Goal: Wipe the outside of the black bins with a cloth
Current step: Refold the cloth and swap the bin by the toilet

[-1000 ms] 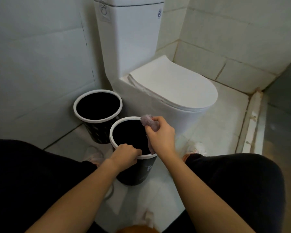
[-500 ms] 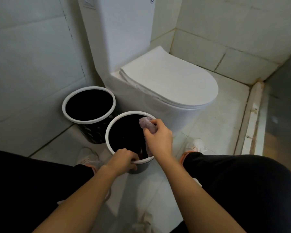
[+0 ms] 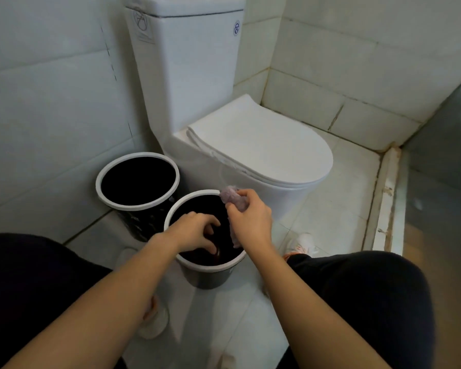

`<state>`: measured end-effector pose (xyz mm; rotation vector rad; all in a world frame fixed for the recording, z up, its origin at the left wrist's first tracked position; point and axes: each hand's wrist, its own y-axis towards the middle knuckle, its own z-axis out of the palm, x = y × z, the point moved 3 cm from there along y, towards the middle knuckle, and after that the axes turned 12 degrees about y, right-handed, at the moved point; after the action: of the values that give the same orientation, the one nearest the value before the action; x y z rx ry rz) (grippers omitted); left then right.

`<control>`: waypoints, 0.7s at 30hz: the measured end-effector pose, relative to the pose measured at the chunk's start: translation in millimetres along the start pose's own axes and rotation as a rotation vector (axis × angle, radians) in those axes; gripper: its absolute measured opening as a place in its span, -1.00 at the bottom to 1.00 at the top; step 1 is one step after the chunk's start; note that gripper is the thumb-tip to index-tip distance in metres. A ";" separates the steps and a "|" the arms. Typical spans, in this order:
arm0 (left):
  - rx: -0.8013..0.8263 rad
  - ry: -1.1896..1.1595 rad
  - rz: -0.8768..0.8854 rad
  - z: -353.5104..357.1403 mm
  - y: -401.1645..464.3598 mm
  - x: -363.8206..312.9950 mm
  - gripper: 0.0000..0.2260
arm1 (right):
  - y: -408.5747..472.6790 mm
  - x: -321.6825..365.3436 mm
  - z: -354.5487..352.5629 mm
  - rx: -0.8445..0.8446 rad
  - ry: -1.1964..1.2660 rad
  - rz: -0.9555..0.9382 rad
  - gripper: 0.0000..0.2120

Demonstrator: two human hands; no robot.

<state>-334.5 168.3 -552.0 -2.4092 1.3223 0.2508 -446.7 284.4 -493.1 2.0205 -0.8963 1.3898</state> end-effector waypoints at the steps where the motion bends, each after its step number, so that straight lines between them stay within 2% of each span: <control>1: -0.037 -0.016 0.001 -18.5 2.7 -0.9 -0.36 | 4.5 6.9 -2.7 -0.006 -0.007 -0.020 -0.80; 5: -0.255 -0.213 0.018 -98.8 14.4 -9.5 -0.55 | 28.6 44.8 -13.7 -0.021 -0.054 -0.147 -0.77; 8: -0.316 -0.542 0.076 -154.7 25.8 -25.9 -0.74 | 53.0 84.0 -21.6 -0.025 -0.035 -0.222 -0.77; 10: -0.333 -0.679 0.110 -183.0 34.7 -35.3 -0.79 | 70.3 110.9 -25.8 -0.021 0.029 -0.233 -0.80; 13: -0.373 -0.895 0.164 -210.9 52.3 -42.7 -0.80 | 93.8 140.2 -29.2 0.043 0.197 -0.234 -0.83; 17: -0.372 -1.004 0.300 -232.2 85.9 -46.1 -0.80 | 125.8 151.3 -35.1 0.153 0.460 -0.237 -0.81; 21: -0.315 -1.115 0.382 -241.6 118.9 -47.4 -0.69 | 160.5 141.8 -38.7 0.197 0.607 -0.152 -0.78</control>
<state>-466.3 48.3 -344.7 -1.6246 1.1570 1.6953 -556.5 177.6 -338.5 1.5921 -0.3433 1.9029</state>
